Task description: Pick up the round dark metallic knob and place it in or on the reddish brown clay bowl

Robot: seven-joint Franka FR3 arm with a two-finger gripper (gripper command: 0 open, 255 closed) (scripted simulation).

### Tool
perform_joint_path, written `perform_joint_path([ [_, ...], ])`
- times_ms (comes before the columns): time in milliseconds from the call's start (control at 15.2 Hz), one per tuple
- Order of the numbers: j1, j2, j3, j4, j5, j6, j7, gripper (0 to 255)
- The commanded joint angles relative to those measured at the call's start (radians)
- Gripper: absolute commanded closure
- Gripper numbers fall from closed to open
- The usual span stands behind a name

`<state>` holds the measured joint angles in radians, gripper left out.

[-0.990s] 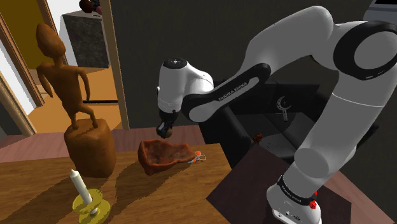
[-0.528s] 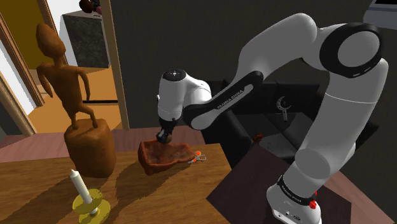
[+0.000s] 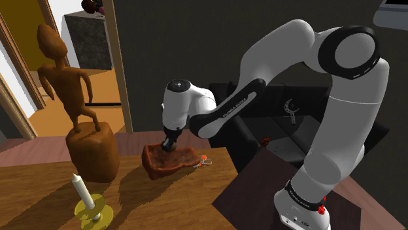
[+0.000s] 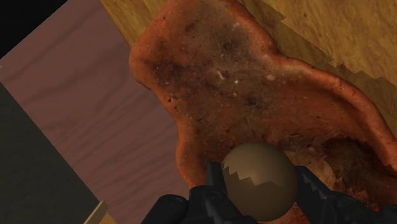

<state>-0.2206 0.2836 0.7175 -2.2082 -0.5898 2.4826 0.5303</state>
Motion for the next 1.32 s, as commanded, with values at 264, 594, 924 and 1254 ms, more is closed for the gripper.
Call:
perform_joint_path([
  [264, 0.0, 0.001, -0.001, 0.0, -0.001, 0.001, 0.001, 0],
  [594, 0.0, 0.001, -0.001, 0.0, -0.001, 0.001, 0.001, 0],
  [924, -0.051, -0.129, 0.076, -0.009, 0.162, -0.068, -0.108, 0],
  [1254, -0.051, -0.129, 0.076, -0.009, 0.163, -0.067, -0.108, 0],
])
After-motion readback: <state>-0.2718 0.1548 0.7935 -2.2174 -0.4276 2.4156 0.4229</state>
